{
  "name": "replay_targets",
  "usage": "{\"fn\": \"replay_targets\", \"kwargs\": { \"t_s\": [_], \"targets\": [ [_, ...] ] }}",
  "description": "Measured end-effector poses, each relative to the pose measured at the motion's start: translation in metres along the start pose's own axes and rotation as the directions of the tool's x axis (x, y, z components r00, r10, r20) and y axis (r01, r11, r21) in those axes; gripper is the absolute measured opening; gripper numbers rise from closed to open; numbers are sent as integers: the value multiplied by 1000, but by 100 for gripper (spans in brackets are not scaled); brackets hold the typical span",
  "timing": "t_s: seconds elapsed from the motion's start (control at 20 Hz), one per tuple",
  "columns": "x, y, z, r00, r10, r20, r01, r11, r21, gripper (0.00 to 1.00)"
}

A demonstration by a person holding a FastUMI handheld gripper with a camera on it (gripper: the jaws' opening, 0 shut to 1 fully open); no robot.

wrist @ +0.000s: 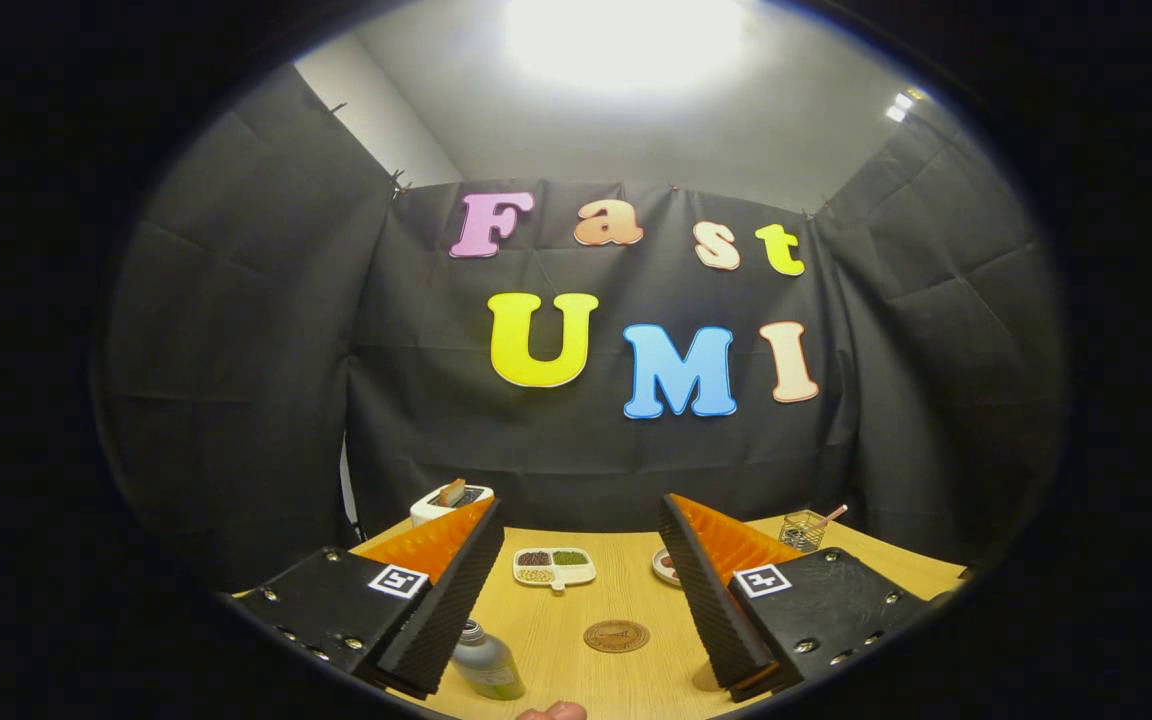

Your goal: Take the bottle from table, then pour the juice into the cup, finally place the bottle on the coaster

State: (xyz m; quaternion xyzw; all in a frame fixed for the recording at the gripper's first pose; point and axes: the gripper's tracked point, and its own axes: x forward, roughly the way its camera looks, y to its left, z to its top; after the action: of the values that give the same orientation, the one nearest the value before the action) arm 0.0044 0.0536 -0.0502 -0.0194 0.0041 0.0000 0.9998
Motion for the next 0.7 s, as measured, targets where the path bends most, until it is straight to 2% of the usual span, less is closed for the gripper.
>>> {"fn": "replay_targets", "kwargs": {
  "t_s": [0.7],
  "targets": [
    [12, 67, -86, 993, 45, -113, -42, 999, 24, 96]
  ]
}}
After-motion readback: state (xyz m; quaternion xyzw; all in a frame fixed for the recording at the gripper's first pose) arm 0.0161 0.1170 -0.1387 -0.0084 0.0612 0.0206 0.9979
